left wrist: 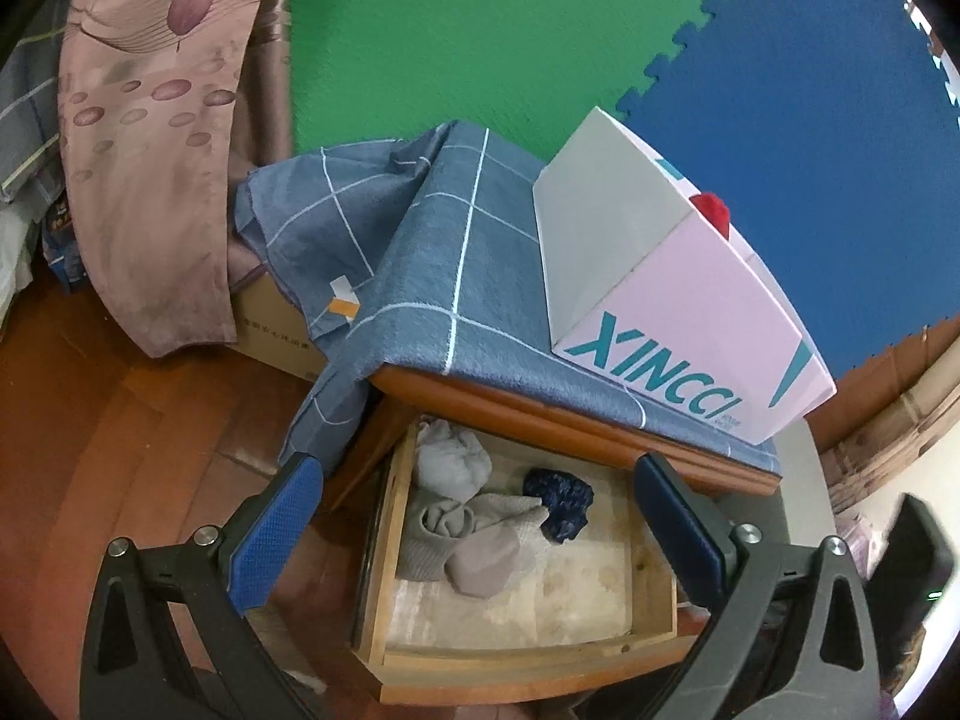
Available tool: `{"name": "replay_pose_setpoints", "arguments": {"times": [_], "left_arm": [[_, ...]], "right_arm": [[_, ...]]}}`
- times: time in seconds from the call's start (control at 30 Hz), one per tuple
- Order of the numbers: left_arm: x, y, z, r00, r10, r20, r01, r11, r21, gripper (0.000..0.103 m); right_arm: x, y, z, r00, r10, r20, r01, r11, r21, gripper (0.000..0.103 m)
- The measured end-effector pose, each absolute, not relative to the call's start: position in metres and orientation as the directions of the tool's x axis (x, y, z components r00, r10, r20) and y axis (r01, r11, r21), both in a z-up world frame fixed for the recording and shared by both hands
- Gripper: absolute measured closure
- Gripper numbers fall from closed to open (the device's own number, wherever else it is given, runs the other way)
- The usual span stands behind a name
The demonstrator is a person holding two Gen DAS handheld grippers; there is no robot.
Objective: Take underwear out of drawer
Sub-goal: 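Carry the grey-white socks with the right gripper and drop into box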
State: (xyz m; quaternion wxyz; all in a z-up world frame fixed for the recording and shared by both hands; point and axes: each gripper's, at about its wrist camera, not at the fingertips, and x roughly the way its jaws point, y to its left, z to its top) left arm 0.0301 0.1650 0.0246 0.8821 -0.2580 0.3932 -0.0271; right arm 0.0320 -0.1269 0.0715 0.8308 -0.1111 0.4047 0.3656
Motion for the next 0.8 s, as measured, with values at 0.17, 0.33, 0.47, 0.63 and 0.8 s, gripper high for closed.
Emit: {"name": "replay_pose_setpoints", "arguments": {"times": [0.17,0.33,0.47,0.63,0.8], "left_arm": [[0.034,0.158,0.023,0.675,-0.247,-0.696,-0.153,0.875,-0.459,0.001],[0.033,0.153,0.024,0.675,-0.232,-0.700,-0.142,0.891,-0.432,0.001],[0.034,0.150,0.024,0.673,-0.225,-0.705,-0.135,0.899,-0.417,0.001],[0.034,0.147,0.024,0.669,-0.221,-0.710,-0.128,0.906,-0.402,0.001],[0.035,0.145,0.025,0.666,-0.222,-0.712,-0.117,0.912,-0.394,0.001]], "right_arm": [[0.024,-0.160,0.133,0.503,0.559,-0.659,-0.672,0.733,0.109,0.082],[0.025,-0.181,0.199,0.589,0.586,-0.556,-0.659,0.747,0.090,0.082],[0.047,-0.180,0.232,0.632,0.583,-0.511,-0.654,0.755,0.052,0.082],[0.106,-0.173,0.249,0.642,0.552,-0.532,-0.644,0.765,0.018,0.082],[0.168,-0.160,0.232,0.637,0.518,-0.571,-0.622,0.783,0.016,0.082]]}}
